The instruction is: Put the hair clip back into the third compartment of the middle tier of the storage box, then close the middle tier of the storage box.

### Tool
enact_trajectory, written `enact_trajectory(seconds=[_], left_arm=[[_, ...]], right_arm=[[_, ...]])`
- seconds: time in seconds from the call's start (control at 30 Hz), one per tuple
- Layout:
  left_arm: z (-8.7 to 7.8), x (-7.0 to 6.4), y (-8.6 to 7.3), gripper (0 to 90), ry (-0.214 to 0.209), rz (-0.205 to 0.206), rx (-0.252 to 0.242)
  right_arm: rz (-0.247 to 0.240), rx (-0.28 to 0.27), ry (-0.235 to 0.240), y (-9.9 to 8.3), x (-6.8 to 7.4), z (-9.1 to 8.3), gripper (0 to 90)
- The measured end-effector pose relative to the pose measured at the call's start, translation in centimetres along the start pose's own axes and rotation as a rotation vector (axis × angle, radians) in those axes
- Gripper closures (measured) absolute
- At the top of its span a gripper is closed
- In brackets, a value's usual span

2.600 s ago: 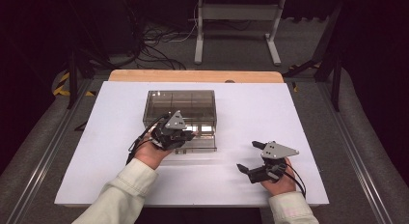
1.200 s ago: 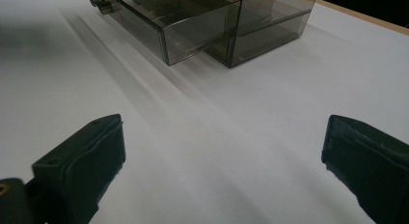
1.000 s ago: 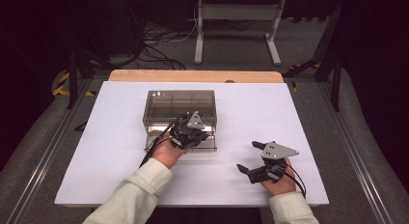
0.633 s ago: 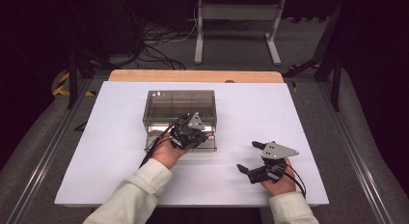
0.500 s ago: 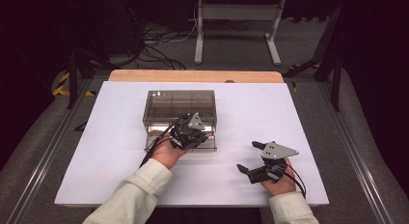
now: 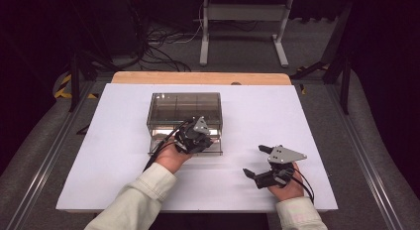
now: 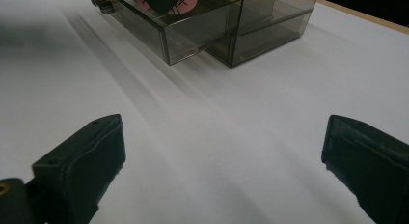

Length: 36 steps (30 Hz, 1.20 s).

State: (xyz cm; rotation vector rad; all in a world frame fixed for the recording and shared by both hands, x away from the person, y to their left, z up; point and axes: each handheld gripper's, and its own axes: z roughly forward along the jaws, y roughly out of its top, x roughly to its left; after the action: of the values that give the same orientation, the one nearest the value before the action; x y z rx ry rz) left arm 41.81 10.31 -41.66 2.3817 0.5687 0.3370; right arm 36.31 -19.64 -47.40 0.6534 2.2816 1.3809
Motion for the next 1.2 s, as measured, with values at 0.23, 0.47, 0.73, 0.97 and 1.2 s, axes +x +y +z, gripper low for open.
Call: enact_trajectory(seconds=[0.23,0.47,0.73,0.97,1.2], left_arm=[[-0.4,-0.1,-0.1,74.2,0.012,0.004,-0.013],[-1.9,-0.2,-0.2,82.2,0.018,0.003,-0.063],[-3.9,-0.6,-0.6,89.8,0.017,0.003,-0.101],[-5.3,-0.9,-1.0,89.9,0.020,0.014,-0.115],[-6.3,-0.9,-1.6,89.9,0.020,0.017,-0.122]], right_arm=[[0.001,0.001,-0.001,0.0,0.0,0.0,1.8],[0.003,0.002,-0.004,0.0,0.0,0.0,1.8],[0.002,0.005,-0.006,0.0,0.0,0.0,1.8],[0.002,0.009,-0.007,0.0,0.0,0.1,1.8],[0.002,0.009,-0.008,0.0,0.0,0.1,1.8]])
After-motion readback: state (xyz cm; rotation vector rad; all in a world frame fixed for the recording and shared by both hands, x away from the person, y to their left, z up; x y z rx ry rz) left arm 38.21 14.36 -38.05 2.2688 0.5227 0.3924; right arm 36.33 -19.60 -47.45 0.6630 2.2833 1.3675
